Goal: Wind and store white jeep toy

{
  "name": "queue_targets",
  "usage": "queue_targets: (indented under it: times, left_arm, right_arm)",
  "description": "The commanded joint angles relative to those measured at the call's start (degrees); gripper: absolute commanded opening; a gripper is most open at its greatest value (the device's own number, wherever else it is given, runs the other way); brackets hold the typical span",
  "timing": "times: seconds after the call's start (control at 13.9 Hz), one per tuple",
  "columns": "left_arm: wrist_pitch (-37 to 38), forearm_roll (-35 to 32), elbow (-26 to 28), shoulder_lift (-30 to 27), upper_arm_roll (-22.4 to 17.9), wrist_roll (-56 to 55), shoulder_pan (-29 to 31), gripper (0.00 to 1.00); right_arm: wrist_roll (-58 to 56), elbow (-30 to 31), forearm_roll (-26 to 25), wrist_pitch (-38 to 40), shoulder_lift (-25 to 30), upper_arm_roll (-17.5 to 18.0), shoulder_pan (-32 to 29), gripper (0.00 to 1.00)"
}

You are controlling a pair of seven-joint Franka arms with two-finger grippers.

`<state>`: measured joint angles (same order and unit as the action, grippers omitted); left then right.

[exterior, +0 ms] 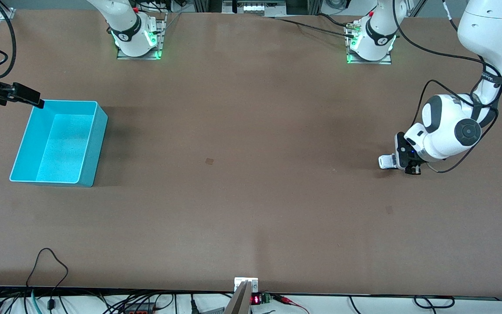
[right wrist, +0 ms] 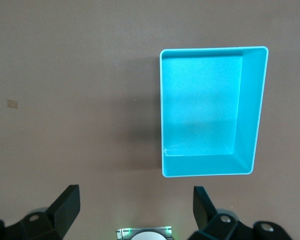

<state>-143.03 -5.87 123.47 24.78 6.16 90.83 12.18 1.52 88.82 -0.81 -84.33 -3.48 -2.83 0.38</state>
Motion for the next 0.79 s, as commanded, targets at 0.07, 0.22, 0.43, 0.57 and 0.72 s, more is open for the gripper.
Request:
queue_targets:
  times: [0.07, 0.22, 0.43, 0.57, 0.72]
  left_arm:
    - [-1.2, -3.3, 1.6, 0.9, 0.2, -0.3, 2.7, 0.0]
    - [-1.2, -4.4, 1.6, 0.9, -0.1, -0.2, 3.1, 0.0]
    - [-1.2, -5.9, 1.5, 1.0, -0.2, 0.1, 4.6, 0.0]
    - [-1.2, -6.6, 1.4, 1.1, -0.2, 0.2, 5.5, 0.0]
    - [-1.2, -6.6, 1.3, 1.6, -0.2, 0.2, 6.0, 0.0]
  right_arm:
    - [0.4, -0.4, 0.2, 0.8, 0.0, -0.2, 0.7, 1.0]
    - [0.4, -0.4, 0.2, 0.8, 0.0, -0.2, 0.6, 1.0]
    - [0.4, -0.4, 0.1, 0.8, 0.0, -0.3, 0.5, 1.0]
    - [0.4, -0.4, 0.0, 0.8, 0.0, -0.3, 0.5, 1.0]
    - [0.4, -0.4, 0.0, 0.8, 0.0, -0.3, 0.5, 1.0]
